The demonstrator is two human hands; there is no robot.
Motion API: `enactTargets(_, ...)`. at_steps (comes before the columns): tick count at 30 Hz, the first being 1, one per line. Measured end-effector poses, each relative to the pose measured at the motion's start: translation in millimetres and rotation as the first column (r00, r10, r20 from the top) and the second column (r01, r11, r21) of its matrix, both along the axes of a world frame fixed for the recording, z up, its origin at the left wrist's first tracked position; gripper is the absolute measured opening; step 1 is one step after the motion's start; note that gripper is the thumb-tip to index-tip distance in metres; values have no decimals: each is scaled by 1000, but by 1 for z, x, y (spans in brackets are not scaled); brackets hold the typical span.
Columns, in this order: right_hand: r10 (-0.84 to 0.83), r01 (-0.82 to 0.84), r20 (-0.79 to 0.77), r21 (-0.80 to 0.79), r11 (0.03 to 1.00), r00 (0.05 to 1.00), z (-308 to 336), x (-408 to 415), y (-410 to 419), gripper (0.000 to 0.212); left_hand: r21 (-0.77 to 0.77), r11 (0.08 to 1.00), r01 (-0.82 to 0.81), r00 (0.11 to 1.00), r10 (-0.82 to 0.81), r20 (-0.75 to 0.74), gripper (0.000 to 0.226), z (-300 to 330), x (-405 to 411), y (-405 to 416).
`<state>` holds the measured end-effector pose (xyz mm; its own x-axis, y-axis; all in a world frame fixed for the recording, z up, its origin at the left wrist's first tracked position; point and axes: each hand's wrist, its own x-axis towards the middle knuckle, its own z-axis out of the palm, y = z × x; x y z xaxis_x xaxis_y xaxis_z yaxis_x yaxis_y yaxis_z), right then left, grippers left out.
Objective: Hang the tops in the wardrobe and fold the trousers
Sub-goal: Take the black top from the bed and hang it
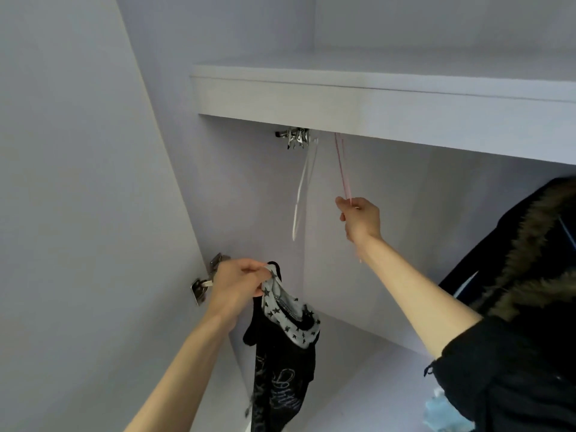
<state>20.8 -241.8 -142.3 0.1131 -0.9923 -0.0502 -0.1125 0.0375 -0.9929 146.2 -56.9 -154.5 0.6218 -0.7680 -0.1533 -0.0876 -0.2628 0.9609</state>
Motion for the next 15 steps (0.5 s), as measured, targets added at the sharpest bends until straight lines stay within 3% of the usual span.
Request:
enactTargets(3, -115, 96, -183, -109, 989, 976, -12, -24, 3, 39, 10, 1000, 12, 1000, -11, -16, 11, -1, -4, -9)
enactTargets(6, -220, 194, -213, -133, 972, 952, -36, -56, 13, 52, 3, 1000, 17, 999, -17, -30, 15, 2, -8, -20)
enactTargets(10, -210, 204, -60, -91, 975, 976, -70, -96, 32, 53, -9, 1000, 0, 999, 0, -52, 18, 2, -13, -34)
enactTargets(13, -96, 106, 71, -168, 980, 993, -64, -110, 35, 29, -7, 1000, 21, 998, -21, -64, 16, 1, -21, -43)
enactTargets(15, -118, 135, 173, -86, 987, 978, -60, -113, 34, 26, 12, 999, 31, 997, -30, -76, 16, 0, -25, -48)
